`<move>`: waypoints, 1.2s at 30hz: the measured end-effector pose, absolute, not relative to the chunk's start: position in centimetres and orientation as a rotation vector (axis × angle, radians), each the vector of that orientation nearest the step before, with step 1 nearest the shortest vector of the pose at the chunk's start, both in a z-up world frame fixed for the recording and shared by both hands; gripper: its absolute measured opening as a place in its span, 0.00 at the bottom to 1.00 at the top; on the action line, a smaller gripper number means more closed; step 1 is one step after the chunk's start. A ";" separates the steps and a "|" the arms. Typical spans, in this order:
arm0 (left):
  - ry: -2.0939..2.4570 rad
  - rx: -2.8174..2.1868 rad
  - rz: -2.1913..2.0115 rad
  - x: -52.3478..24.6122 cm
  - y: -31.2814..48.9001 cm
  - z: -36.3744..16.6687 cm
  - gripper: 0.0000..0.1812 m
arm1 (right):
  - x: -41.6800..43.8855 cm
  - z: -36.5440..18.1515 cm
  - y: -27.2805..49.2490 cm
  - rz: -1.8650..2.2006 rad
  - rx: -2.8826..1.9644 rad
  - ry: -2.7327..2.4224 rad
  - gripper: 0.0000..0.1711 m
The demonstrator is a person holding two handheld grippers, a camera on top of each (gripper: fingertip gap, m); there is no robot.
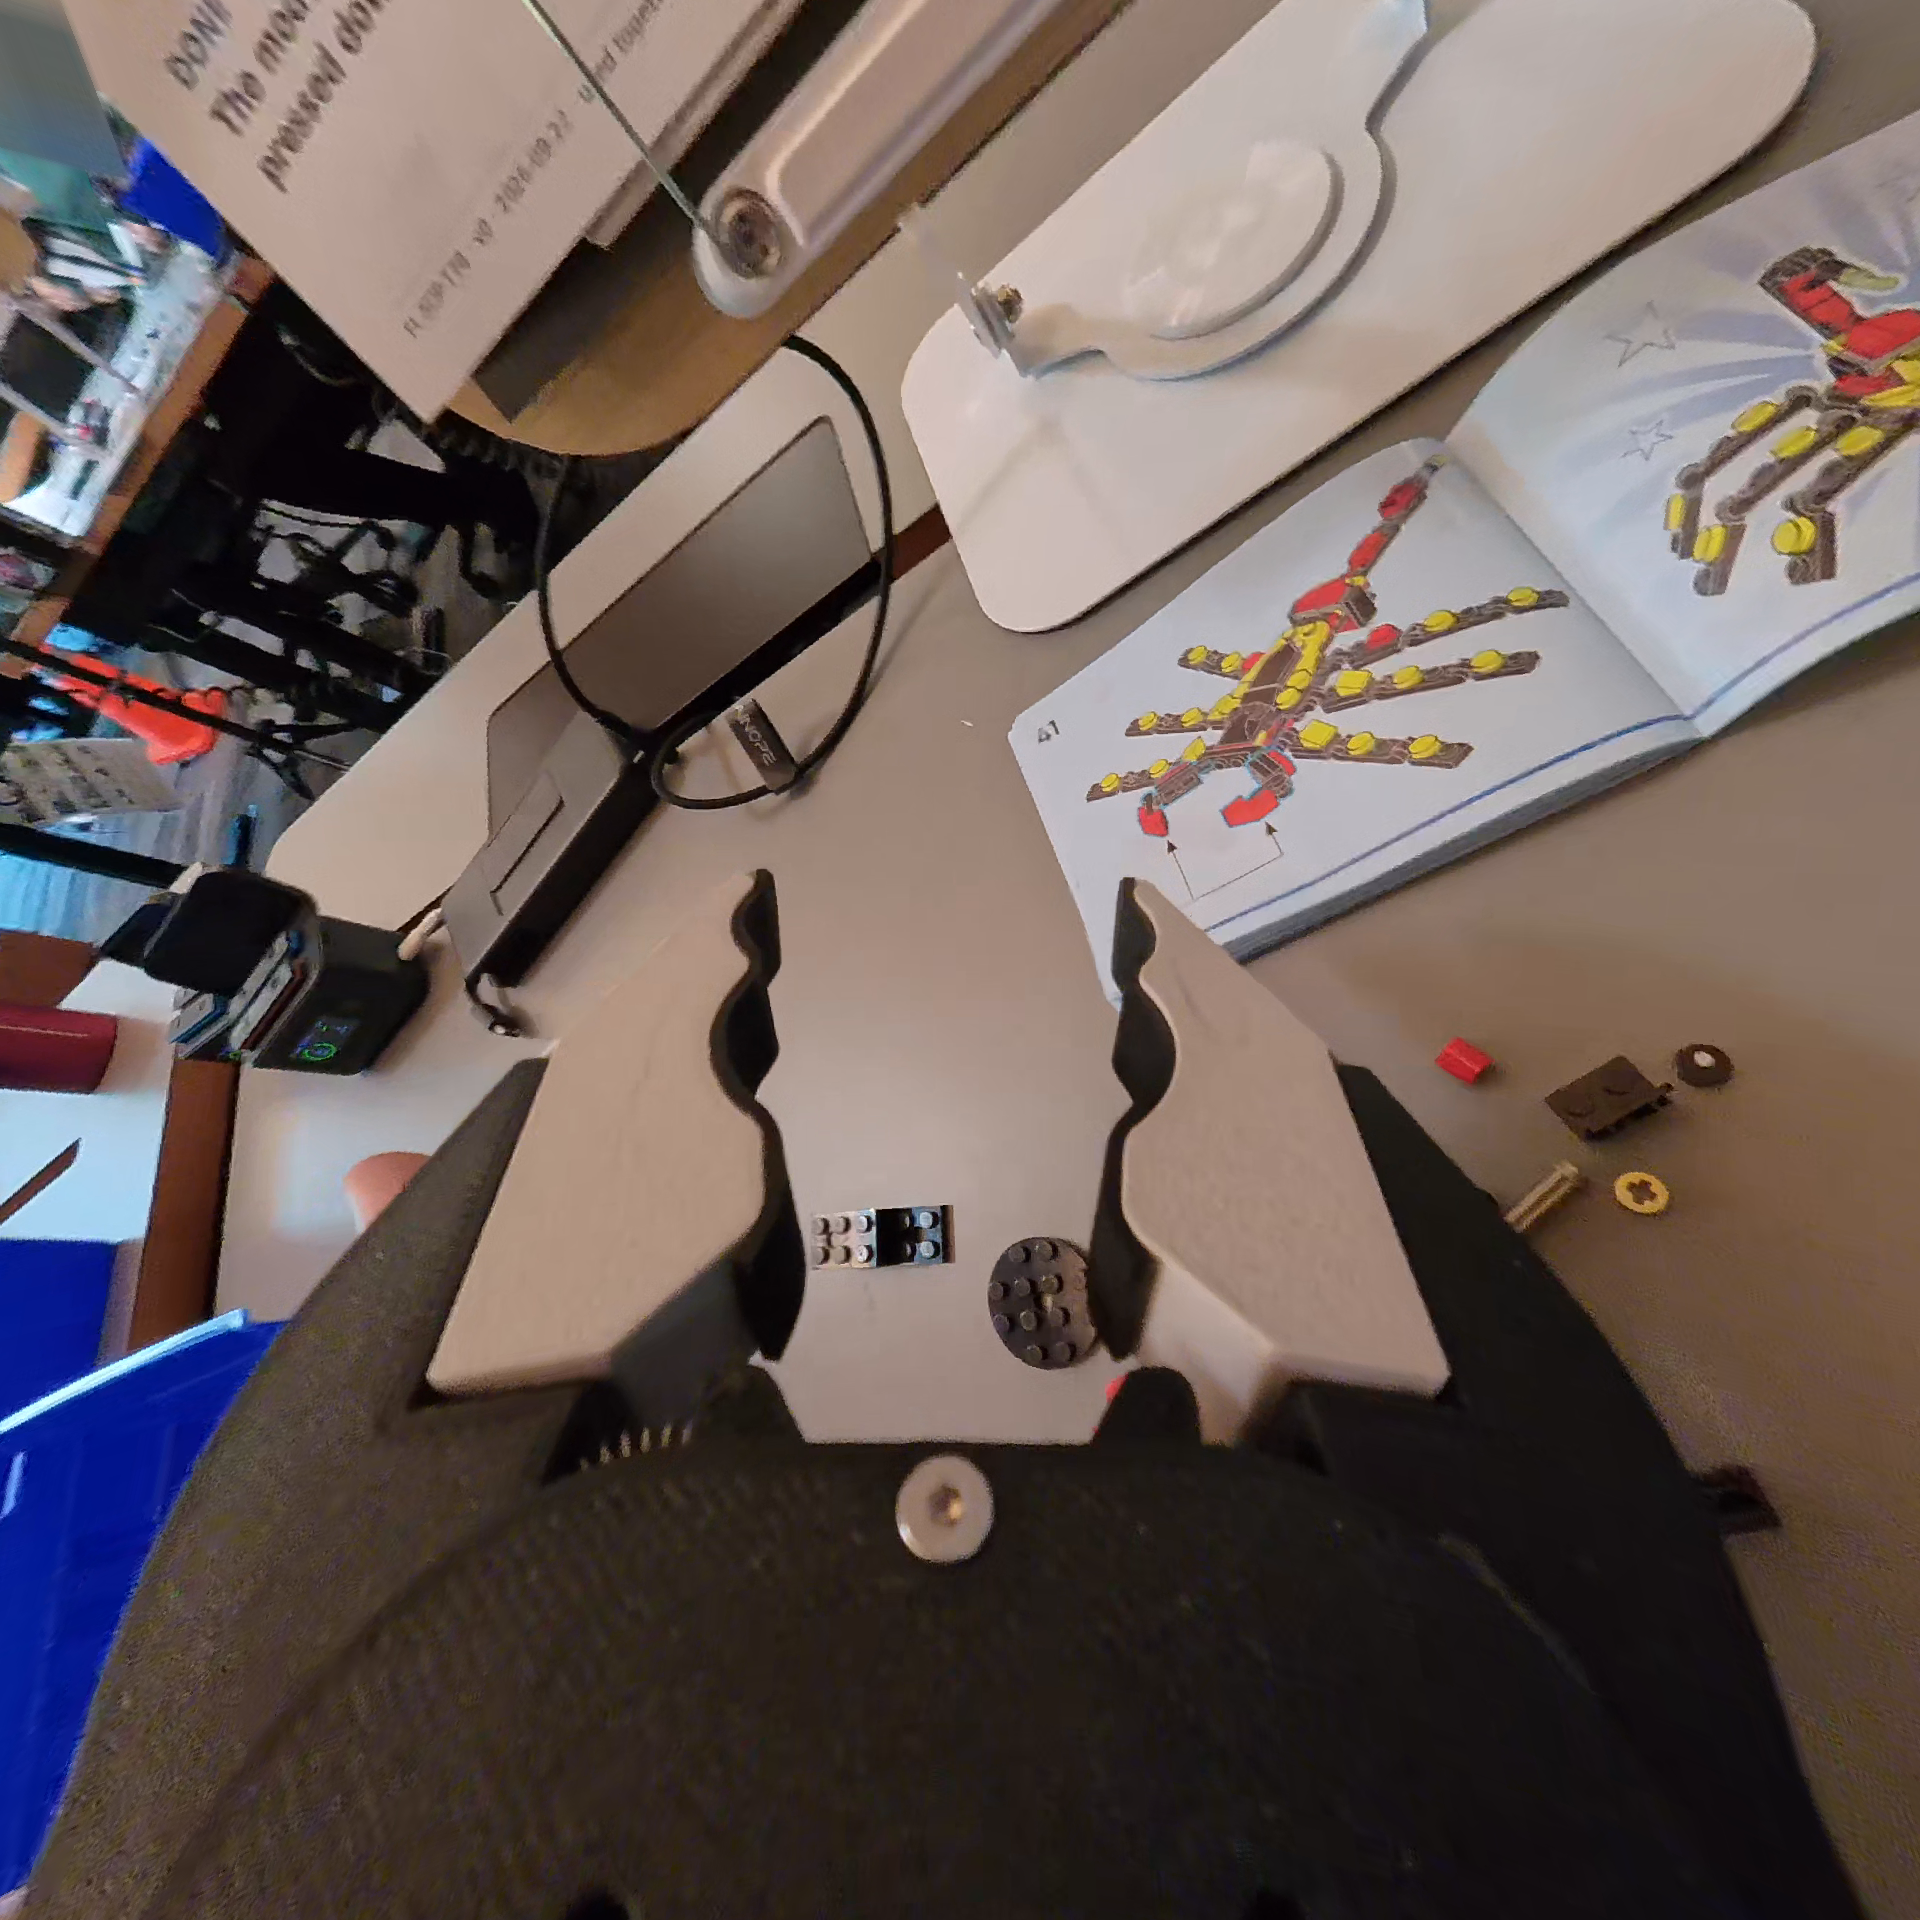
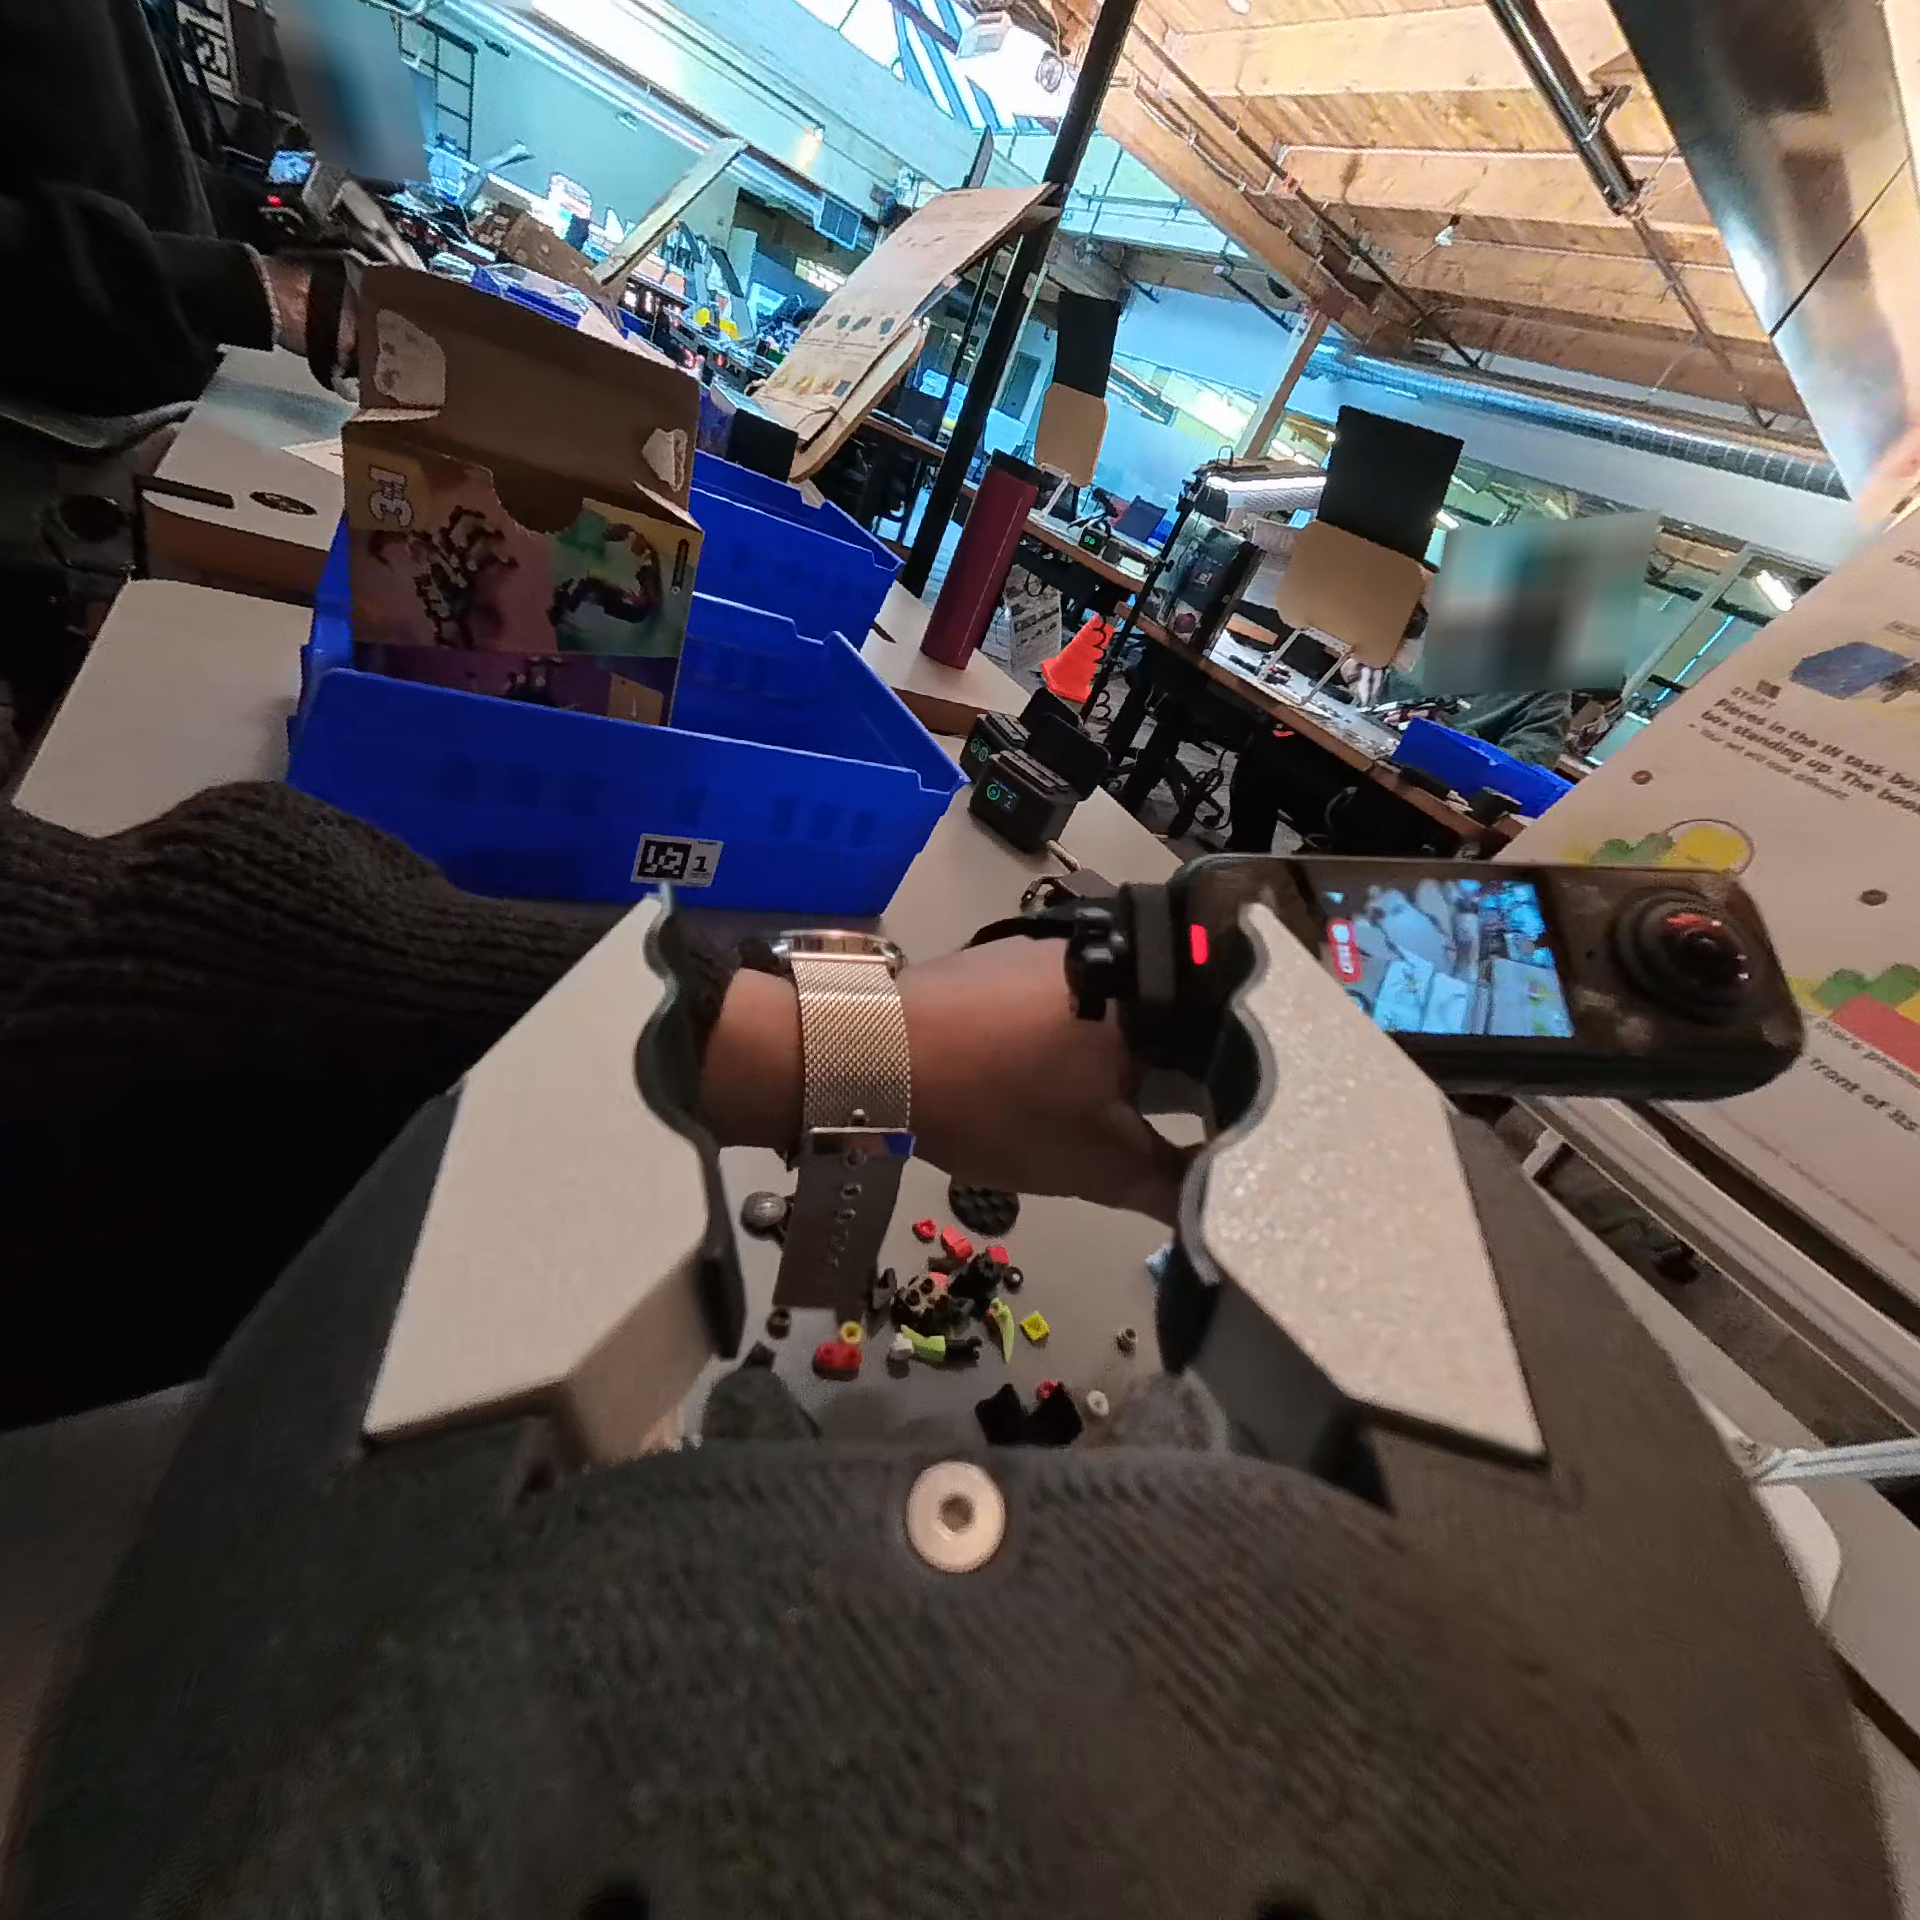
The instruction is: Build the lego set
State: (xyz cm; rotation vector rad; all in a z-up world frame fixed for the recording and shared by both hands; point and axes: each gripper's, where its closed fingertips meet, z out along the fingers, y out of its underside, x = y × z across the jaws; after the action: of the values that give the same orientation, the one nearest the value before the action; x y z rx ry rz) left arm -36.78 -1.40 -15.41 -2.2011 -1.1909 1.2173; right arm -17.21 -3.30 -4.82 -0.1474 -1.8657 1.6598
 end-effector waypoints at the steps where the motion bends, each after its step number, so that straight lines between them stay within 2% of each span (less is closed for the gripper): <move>1: -1.177 -2.210 1.185 -36.6 -1.1 -15.7 0.34 | -17.2 -4.8 -3.2 1.667 -0.153 -1.866 0.60; 4: -1.158 -2.203 1.145 -36.5 -0.9 -16.0 0.20 | -16.9 -4.1 -2.8 1.707 -0.171 -1.840 0.59; 7: -1.179 -2.192 1.174 -36.7 -1.4 -16.1 0.02 | -16.7 -3.4 -2.3 1.729 -0.186 -1.828 0.59; 8: -1.186 -2.186 1.188 -36.8 -1.6 -16.0 0.00 | -16.6 -3.3 -2.2 1.729 -0.188 -1.832 0.59; 18: -1.270 -2.181 1.238 -37.0 -2.1 -17.2 0.00 | -16.6 -5.3 -1.2 1.660 -0.188 -1.972 0.62; 21: -1.210 -2.143 1.312 -36.9 -2.4 -15.6 0.00 | -16.4 -3.6 -2.3 1.716 -0.170 -1.959 0.64; 24: -1.291 -2.058 1.160 -36.7 -3.7 -14.5 0.00 | -17.0 -1.0 -3.2 1.717 -0.119 -1.912 0.68; 26: -1.366 -2.002 1.104 -36.7 -5.4 -14.0 0.06 | -17.0 -0.8 -4.2 1.758 -0.078 -1.962 0.69; 31: -1.423 -1.982 1.039 -35.6 -6.6 -14.0 0.32 | -16.8 -0.4 -5.7 1.849 0.012 -1.999 0.67; 36: -1.434 -1.962 1.040 -35.4 -6.9 -14.3 0.36 | -15.6 0.8 -5.9 1.936 0.009 -1.977 0.65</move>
State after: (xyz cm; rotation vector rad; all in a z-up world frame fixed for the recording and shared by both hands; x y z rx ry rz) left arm -35.38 -6.92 -14.29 -1.9616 -1.4336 1.0395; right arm -15.64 -5.92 0.75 0.0086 -1.9772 1.9357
